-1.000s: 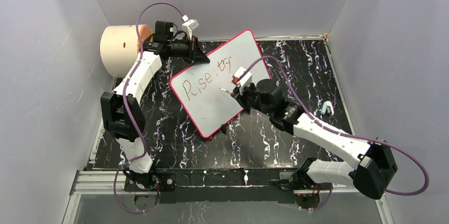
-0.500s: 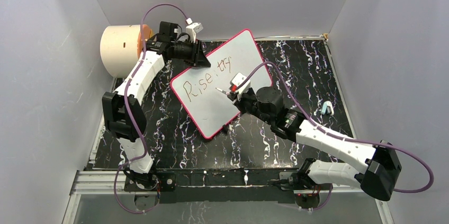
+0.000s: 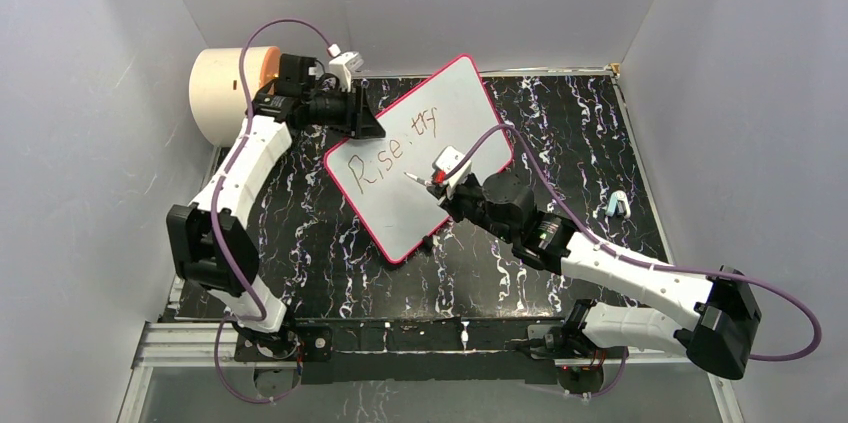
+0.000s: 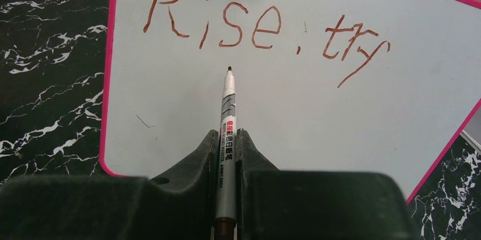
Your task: Write a sentence on the whiteboard
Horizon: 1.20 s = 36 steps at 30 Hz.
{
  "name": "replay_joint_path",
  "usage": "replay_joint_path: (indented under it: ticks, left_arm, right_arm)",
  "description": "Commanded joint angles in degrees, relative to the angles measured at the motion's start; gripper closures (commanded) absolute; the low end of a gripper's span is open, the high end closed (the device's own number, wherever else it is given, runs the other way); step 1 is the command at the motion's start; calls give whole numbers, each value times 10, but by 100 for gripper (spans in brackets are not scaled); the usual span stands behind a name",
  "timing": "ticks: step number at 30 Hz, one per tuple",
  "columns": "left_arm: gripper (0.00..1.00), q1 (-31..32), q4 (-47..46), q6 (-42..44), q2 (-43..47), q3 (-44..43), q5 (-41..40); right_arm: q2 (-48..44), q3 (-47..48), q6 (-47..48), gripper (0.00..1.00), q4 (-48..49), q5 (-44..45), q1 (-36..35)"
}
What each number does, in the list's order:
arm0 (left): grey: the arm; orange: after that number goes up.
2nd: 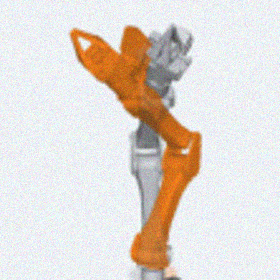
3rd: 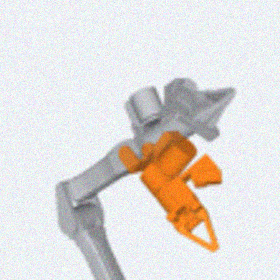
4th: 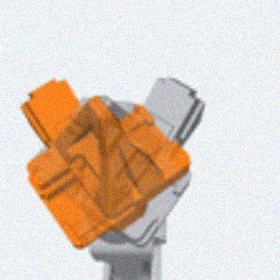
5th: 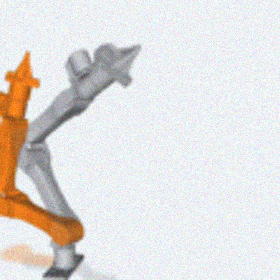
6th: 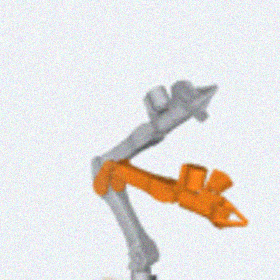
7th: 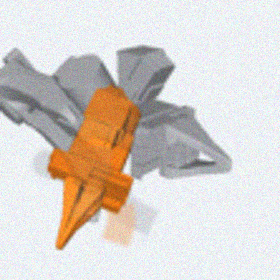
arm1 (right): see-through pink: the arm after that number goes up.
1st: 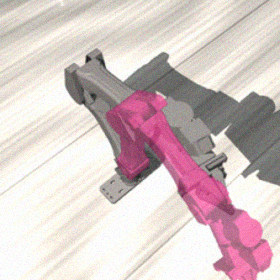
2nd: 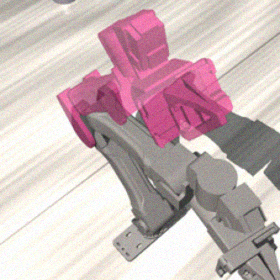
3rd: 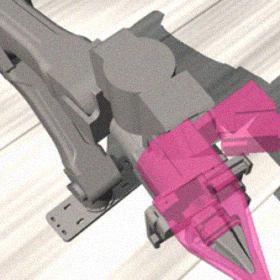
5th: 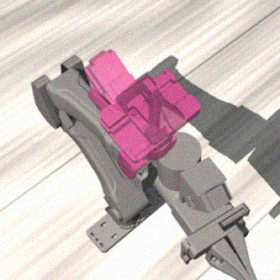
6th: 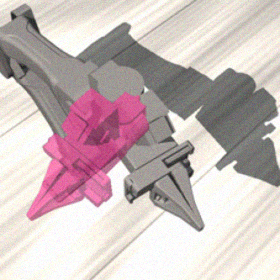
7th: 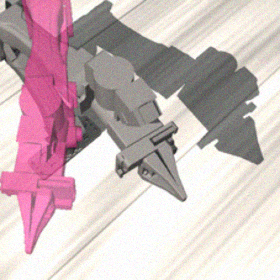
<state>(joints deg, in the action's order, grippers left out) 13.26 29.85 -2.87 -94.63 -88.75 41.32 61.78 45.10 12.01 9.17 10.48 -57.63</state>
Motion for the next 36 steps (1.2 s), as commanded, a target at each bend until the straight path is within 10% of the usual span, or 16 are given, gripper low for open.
replay_joint_path:
  ticks: [1, 12, 27, 36]
  left_arm:
    - [56, -25, -22, -34, 54, 20, 7]
    - [55, -38, -25, -35, 120, 101, 19]
    - [100, -56, 30, 39, 37, 37, 102]
    - [100, -56, 87, 106, -17, 25, 109]
  right_arm:
    - [-18, -3, 3, 100, 33, 14, -7]
    - [-25, -6, 3, 100, 28, 23, -15]
    - [-11, -14, 13, 100, 38, 24, -20]
    - [1, -30, 25, 100, 59, 39, -37]
